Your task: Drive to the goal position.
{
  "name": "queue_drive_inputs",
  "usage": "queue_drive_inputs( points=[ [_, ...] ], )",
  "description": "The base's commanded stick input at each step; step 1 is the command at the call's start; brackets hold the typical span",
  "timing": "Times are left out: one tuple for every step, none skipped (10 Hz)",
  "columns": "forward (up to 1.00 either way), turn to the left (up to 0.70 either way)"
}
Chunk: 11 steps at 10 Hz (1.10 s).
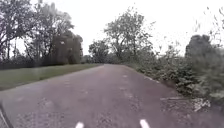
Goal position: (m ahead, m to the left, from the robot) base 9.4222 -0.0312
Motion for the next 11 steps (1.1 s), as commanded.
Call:
queue_drive_inputs(
  points=[
    [0.7,0.0],
    [0.7,0.0],
    [0.7,0.0],
    [0.7,0.0],
    [0.7,0.0],
    [0.7,0.0],
    [0.7,0.0],
    [0.7,0.0],
    [0.7,0.0],
    [0.7,0.0],
    [0.7,0.0]
  ],
)
